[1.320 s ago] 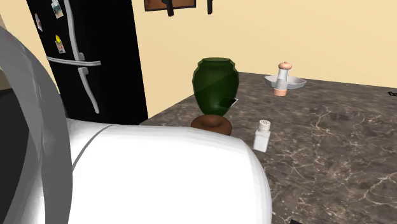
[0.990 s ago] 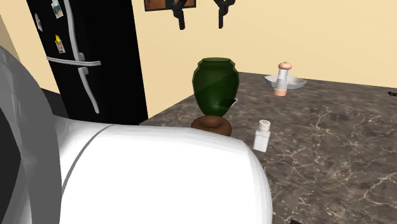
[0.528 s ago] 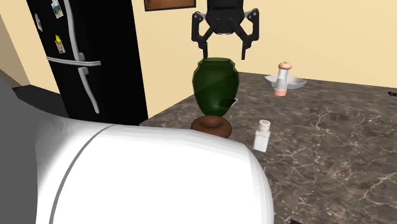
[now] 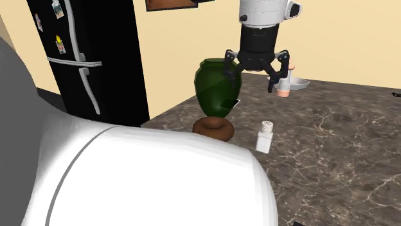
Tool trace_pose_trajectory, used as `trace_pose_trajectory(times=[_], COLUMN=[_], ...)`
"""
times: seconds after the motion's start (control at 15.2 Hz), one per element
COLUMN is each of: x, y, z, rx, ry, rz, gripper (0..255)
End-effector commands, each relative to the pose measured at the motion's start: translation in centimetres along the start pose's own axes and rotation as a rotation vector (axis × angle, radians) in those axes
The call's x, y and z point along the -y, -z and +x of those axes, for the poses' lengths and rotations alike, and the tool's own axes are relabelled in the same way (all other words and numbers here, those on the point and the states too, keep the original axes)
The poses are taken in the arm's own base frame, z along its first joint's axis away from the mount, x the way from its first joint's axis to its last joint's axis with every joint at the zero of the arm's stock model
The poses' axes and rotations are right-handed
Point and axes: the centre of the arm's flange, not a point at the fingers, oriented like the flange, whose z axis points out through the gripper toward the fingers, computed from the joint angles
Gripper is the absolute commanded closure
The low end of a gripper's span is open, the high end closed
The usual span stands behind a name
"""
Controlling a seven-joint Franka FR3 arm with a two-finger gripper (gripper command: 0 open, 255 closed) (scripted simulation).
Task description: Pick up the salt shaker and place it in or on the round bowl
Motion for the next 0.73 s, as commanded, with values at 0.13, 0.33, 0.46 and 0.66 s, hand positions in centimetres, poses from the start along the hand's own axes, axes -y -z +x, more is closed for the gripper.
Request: trace_pose_trajectory(times=[0.13, 0.33, 0.46, 0.66], x=[-3.1, -5.6, -5.8, -5.8], y=[-4.4, -7.4, -8.2, -9.8], z=[-0.6, -1.0, -1.0, -1.0], rx=[-0.013, -0.021, -0.021, -0.021], ry=[-0.006, -0.011, -0.012, -0.012], rz=[0.001, 0.003, 0.003, 0.003], gripper=[0, 0, 0, 0])
